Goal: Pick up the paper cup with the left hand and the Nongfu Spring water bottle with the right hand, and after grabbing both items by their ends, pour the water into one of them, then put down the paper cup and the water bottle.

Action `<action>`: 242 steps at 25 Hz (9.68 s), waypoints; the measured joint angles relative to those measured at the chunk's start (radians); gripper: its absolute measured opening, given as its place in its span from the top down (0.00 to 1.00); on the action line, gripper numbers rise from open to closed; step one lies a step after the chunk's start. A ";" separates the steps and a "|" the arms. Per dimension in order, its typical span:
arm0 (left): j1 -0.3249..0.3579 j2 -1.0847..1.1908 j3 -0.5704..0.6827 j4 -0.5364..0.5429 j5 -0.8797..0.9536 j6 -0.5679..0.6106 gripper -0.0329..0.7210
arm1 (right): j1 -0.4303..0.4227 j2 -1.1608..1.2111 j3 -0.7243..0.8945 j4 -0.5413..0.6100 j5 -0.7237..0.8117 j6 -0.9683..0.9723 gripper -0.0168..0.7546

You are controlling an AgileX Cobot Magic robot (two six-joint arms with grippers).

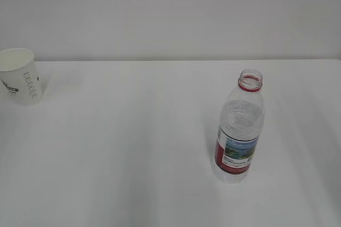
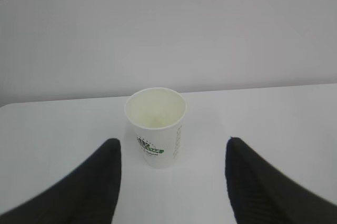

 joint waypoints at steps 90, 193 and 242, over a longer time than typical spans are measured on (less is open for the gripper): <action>-0.034 0.894 0.249 0.185 -1.142 -0.022 0.36 | 0.000 0.976 0.508 -0.066 -1.084 0.046 0.23; -0.034 1.088 0.320 0.407 -1.240 -0.022 0.36 | 0.000 1.298 0.124 -0.787 -1.089 0.044 0.12; -0.034 1.088 0.320 0.407 -1.240 -0.022 0.36 | 0.000 1.331 0.024 -0.863 -1.091 0.116 0.24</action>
